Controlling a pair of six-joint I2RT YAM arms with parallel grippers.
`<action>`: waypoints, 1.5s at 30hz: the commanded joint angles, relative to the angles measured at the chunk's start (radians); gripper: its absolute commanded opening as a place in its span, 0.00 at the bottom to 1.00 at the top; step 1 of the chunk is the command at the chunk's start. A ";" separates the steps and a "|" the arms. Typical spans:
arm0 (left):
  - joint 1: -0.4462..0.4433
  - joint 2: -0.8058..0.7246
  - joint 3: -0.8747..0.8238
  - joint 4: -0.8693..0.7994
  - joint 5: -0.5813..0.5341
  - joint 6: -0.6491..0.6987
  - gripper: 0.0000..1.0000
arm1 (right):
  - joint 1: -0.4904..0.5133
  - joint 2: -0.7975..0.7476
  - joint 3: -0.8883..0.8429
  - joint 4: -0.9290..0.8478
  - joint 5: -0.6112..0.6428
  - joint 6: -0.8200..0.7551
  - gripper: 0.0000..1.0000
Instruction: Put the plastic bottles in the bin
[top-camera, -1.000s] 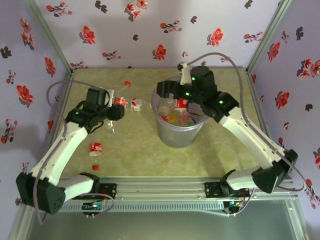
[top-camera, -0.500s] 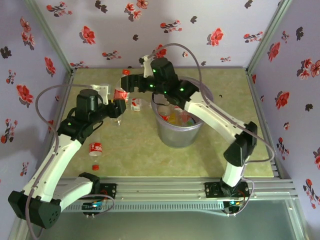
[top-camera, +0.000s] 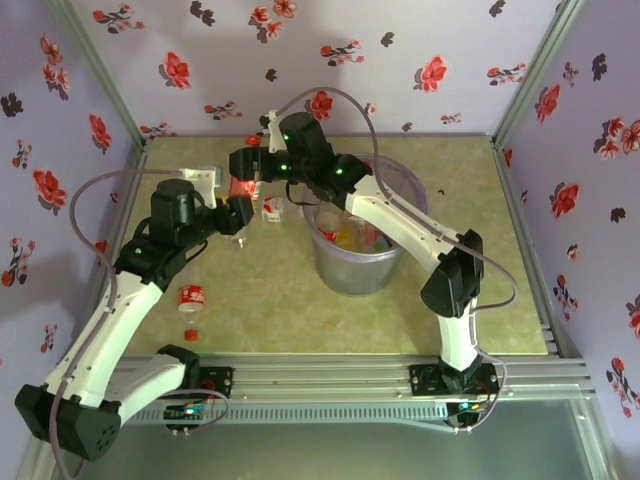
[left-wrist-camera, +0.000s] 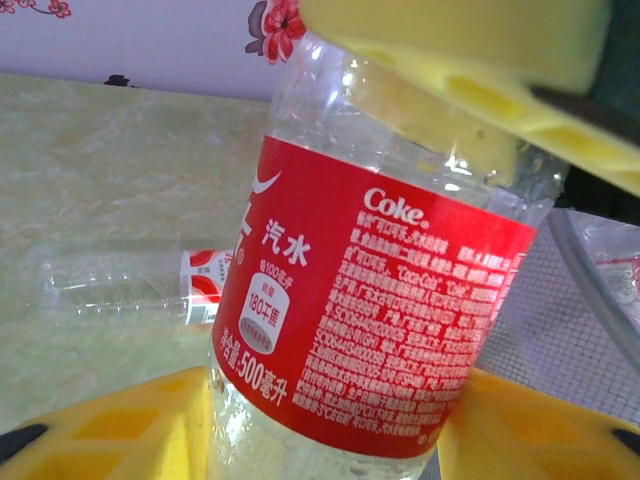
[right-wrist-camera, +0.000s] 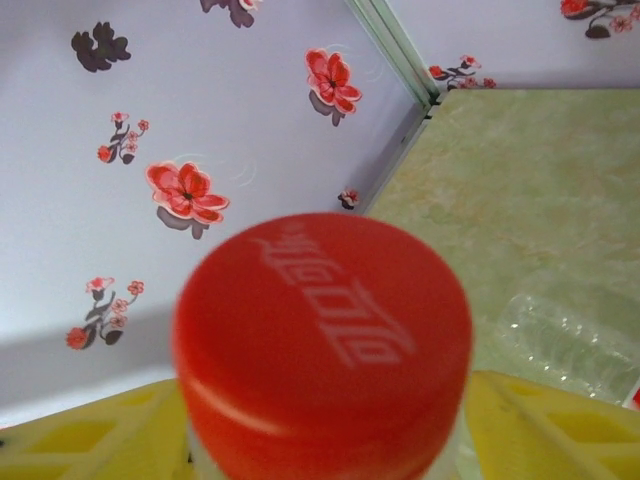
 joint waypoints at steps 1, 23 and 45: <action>-0.007 -0.012 -0.007 0.062 -0.005 -0.006 0.54 | 0.007 0.013 0.032 -0.028 -0.019 0.016 0.61; -0.007 -0.081 -0.024 0.053 -0.075 -0.028 1.00 | -0.102 -0.086 0.081 -0.023 0.092 -0.011 0.30; -0.048 0.099 0.079 0.152 0.155 -0.265 0.95 | -0.266 -0.517 -0.050 -0.397 0.161 -0.249 0.28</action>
